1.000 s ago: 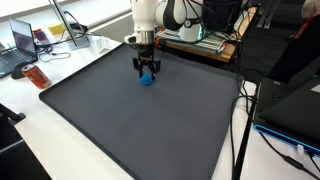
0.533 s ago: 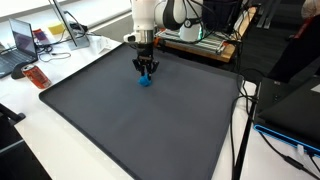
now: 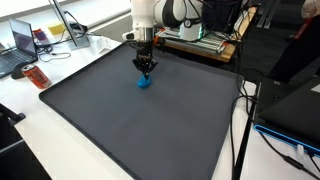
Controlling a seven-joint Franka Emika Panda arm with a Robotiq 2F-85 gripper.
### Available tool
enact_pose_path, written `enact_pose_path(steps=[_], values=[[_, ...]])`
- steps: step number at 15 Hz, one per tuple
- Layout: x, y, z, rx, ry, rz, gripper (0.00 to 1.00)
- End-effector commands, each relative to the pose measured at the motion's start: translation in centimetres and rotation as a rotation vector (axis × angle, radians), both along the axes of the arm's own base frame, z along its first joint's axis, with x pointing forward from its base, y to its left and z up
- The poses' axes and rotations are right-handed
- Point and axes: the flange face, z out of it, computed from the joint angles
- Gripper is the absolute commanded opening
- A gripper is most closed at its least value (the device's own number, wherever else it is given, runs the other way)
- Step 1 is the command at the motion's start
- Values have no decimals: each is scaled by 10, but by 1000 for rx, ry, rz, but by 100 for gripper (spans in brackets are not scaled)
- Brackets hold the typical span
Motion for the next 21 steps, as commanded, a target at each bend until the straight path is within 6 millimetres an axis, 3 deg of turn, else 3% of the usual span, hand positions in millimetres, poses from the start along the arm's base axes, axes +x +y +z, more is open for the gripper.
enact_pose_path(steps=[1, 7, 21], values=[[1, -1, 36, 23, -48, -27, 1], [14, -1, 98, 50, -170, -50, 1], [22, -13, 209, 6, -434, -99, 1]])
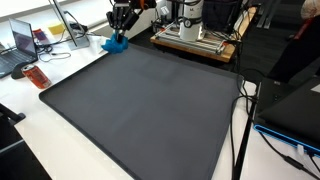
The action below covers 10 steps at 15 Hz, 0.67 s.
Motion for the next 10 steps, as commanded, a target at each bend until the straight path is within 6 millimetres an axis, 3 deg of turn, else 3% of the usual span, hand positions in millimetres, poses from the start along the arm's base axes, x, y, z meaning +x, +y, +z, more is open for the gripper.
enact_pose_path(steps=[1, 9, 10], values=[[-1, 2, 24, -37, -72, -21, 1], [-16, -7, 75, -104, -199, -34, 1], [-15, -9, 75, -106, -208, -32, 1]])
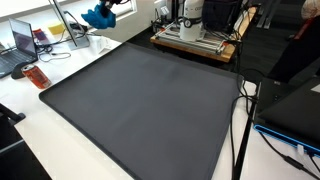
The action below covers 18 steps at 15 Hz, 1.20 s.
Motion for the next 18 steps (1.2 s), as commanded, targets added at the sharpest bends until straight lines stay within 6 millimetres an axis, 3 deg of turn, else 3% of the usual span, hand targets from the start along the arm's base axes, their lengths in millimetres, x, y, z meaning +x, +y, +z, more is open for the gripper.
enact_pose_path(steps=[1, 5, 6, 8, 13, 17, 18], values=[[-8, -7, 11, -26, -55, 0, 1], [-13, 1, 20, -51, -89, 37, 1], [-14, 3, 21, -56, -94, 45, 30], [-16, 8, 24, -62, -98, 70, 38], [-23, 16, 28, -74, -110, 105, 73], [-16, 22, 16, -86, -70, 105, 100], [-13, 23, 9, -89, -46, 106, 100]])
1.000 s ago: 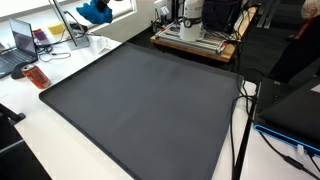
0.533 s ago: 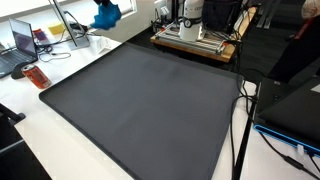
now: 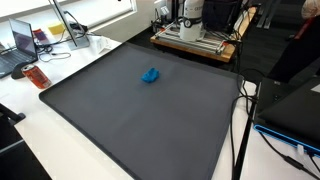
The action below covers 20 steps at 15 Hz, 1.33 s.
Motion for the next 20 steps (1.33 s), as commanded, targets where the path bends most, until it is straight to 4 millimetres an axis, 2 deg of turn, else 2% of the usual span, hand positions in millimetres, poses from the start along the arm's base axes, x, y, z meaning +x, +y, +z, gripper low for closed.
enact_pose_path(steps=[1, 4, 8, 12, 15, 16, 17, 20], values=[[7, 6, -26, -24, 68, -11, 100], [11, 8, -53, -51, 134, -21, 100], [11, 1, -93, -101, 216, -53, 100], [4, -6, -131, -28, 405, -52, 100], [21, -12, -136, -8, 535, -88, 100], [23, -9, -127, 6, 523, -83, 100], [12, -11, -134, -2, 501, -60, 100], [19, -9, -127, 10, 506, -75, 100]])
